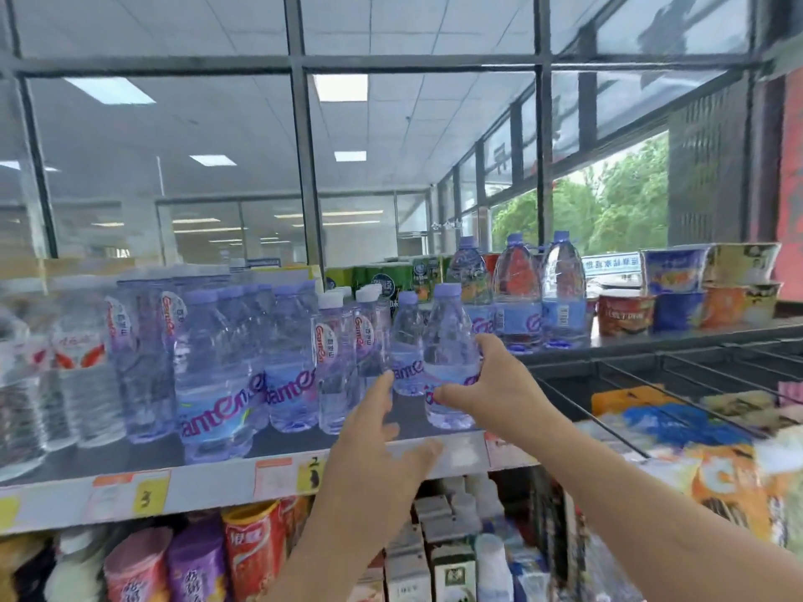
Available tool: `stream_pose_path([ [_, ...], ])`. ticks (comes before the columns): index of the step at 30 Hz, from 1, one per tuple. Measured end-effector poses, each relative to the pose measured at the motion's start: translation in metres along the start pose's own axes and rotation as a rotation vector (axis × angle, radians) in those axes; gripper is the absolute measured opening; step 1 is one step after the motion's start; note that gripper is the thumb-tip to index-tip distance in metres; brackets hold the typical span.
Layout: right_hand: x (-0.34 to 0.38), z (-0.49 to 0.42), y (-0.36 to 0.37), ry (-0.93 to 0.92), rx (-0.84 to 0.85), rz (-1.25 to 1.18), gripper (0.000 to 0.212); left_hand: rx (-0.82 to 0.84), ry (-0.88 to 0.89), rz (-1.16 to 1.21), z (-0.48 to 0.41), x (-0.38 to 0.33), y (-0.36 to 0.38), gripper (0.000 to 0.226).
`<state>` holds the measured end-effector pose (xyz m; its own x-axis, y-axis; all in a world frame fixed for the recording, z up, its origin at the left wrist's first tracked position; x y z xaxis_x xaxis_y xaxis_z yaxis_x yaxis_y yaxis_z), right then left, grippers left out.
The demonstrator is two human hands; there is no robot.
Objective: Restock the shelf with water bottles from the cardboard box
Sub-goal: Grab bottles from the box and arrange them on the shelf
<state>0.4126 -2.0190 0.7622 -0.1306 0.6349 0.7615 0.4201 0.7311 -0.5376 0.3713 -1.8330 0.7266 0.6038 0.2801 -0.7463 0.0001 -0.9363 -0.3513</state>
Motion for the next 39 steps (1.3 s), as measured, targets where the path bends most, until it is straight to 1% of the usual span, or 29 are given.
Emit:
stream_pose_path([
  [2, -0.015, -0.022, 0.006, 0.046, 0.003, 0.027, 0.059, -0.004, 0.01, -0.018, -0.009, 0.004, -0.001, 0.074],
  [4, -0.026, -0.039, 0.012, 0.071, -0.001, 0.047, 0.06, 0.007, 0.018, -0.037, -0.023, 0.007, -0.003, 0.068],
  [9, -0.034, -0.077, 0.022, 0.104, 0.006, 0.09, 0.058, 0.039, 0.003, -0.073, -0.063, 0.017, 0.0, 0.052],
  [11, -0.035, -0.089, 0.025, 0.123, 0.017, 0.123, 0.06, 0.052, -0.001, -0.085, -0.075, 0.022, 0.004, 0.052],
  [14, -0.035, -0.102, 0.03, 0.144, 0.025, 0.173, 0.076, 0.07, -0.037, -0.091, -0.089, 0.028, 0.012, 0.052],
  [15, -0.035, -0.105, 0.032, 0.149, 0.022, 0.19, 0.077, 0.075, -0.043, -0.101, -0.093, 0.031, 0.016, 0.053],
  [19, -0.038, -0.116, 0.037, 0.164, 0.005, 0.232, 0.067, 0.074, -0.047, -0.118, -0.106, 0.038, 0.027, 0.054],
  [24, -0.041, -0.125, 0.044, 0.165, 0.022, 0.27, 0.075, 0.055, -0.057, -0.064, -0.108, 0.047, 0.032, 0.05],
  [28, -0.043, -0.126, 0.045, 0.161, 0.025, 0.265, 0.095, 0.019, -0.074, 0.012, -0.106, 0.049, 0.03, 0.049],
  [30, -0.043, -0.123, 0.044, 0.168, 0.022, 0.251, 0.1, 0.001, -0.076, 0.039, -0.105, 0.049, 0.028, 0.048],
  [32, -0.041, -0.12, 0.042, 0.177, 0.021, 0.25, 0.096, -0.019, -0.073, 0.061, -0.104, 0.048, 0.027, 0.048],
  [35, -0.034, -0.107, 0.037, 0.159, -0.002, 0.227, 0.075, -0.056, -0.06, 0.088, -0.098, 0.043, 0.023, 0.046],
  [37, -0.024, -0.089, 0.033, 0.105, -0.019, 0.194, 0.057, -0.073, -0.05, 0.117, -0.091, 0.039, 0.02, 0.042],
  [38, -0.017, -0.077, 0.032, 0.066, -0.022, 0.179, 0.052, -0.072, -0.044, 0.129, -0.086, 0.037, 0.018, 0.04],
  [39, -0.01, -0.063, 0.033, 0.031, -0.026, 0.174, 0.052, -0.068, -0.039, 0.137, -0.081, 0.035, 0.015, 0.04],
])
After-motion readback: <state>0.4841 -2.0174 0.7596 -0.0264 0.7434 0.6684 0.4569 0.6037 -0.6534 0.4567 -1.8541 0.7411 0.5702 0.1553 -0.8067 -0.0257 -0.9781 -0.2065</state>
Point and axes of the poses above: each hand's wrist, its own z-axis away from the middle knuckle, its own y-axis out of the palm, x = y × z, the point moved 3 cm from there along -z, towards the middle knuckle, and after that the axes turned 7 degrees about y, right-handed, at the moved point
